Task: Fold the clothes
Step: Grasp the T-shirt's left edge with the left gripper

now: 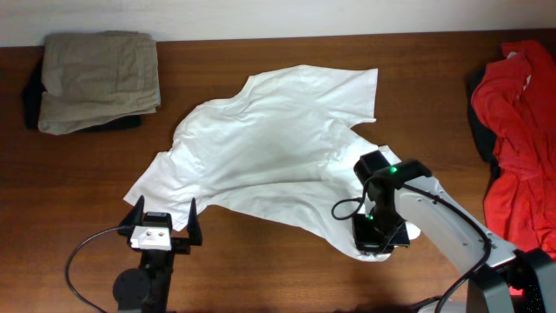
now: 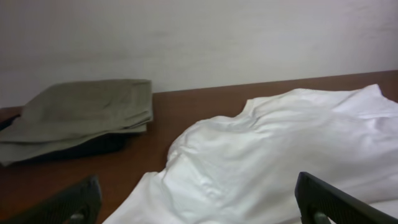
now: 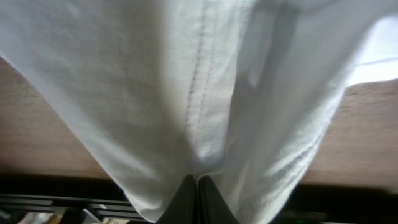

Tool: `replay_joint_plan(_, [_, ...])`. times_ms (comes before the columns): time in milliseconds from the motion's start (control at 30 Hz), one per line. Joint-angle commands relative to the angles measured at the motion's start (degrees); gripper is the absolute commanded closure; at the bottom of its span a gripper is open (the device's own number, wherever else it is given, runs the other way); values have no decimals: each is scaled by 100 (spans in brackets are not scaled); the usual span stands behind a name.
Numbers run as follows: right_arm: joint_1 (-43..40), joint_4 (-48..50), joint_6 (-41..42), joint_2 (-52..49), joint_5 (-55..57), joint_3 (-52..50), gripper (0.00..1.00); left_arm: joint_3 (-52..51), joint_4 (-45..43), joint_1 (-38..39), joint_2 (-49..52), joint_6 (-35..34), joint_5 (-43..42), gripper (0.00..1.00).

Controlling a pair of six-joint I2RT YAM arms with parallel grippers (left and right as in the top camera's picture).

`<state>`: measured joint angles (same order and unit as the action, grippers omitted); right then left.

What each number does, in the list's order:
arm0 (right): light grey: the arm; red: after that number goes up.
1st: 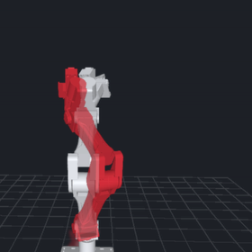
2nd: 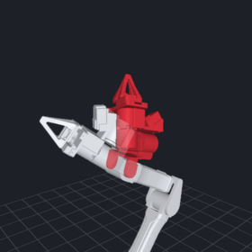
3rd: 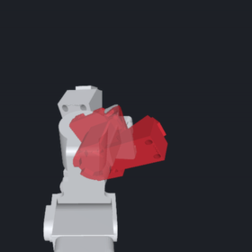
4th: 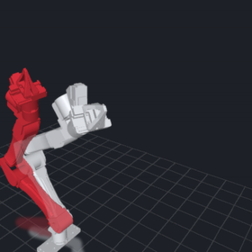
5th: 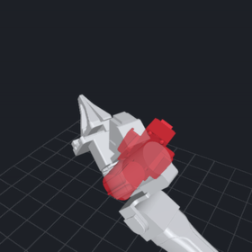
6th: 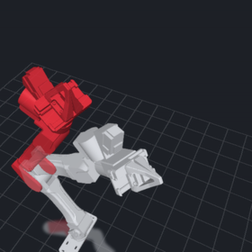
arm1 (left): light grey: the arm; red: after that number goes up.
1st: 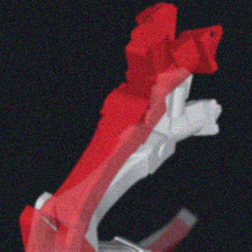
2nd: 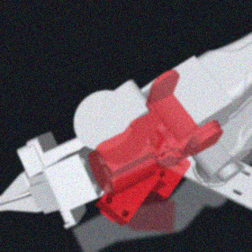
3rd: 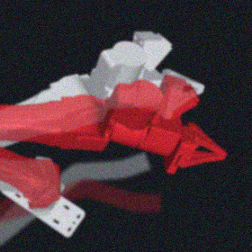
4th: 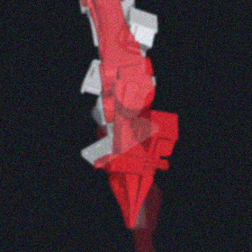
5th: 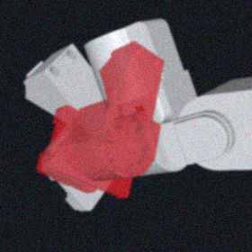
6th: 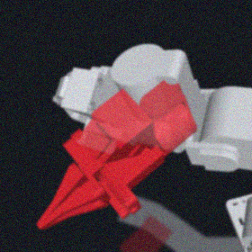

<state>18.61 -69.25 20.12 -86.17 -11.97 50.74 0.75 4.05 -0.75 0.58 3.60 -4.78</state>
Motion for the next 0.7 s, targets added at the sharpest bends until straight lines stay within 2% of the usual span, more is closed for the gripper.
replay_joint_plan(0, [50,247,-76,68,-267,-81,96,-24,-203,-4,-28,-103,-916,1])
replay_joint_plan(67, [50,448,-52,68,-304,-81,96,-24,-518,-4,-24,-240,-1285,1])
replay_joint_plan(133, [50,636,-55,68,-354,-81,96,52,-745,-4,24,-302,-1311,1])
replay_joint_plan(267, [50,787,-57,68,-352,-79,96,901,-492,-4,835,-446,-1349,1])
replay_joint_plan(400, [50,863,-57,68,-352,-79,96,3517,1749,-4,3545,70,-1349,1])
replay_joint_plan(500, [50,861,-57,68,-352,-79,96,4861,2986,-15,4979,48,-1307,1])
replay_joint_plan(533, [50,863,-57,68,-352,-81,96,5064,3093,-55,5217,-179,-1165,1])
replay_joint_plan(667, [50,872,-85,68,-348,-81,96,5639,3829,-787,6181,-2079,249,1])
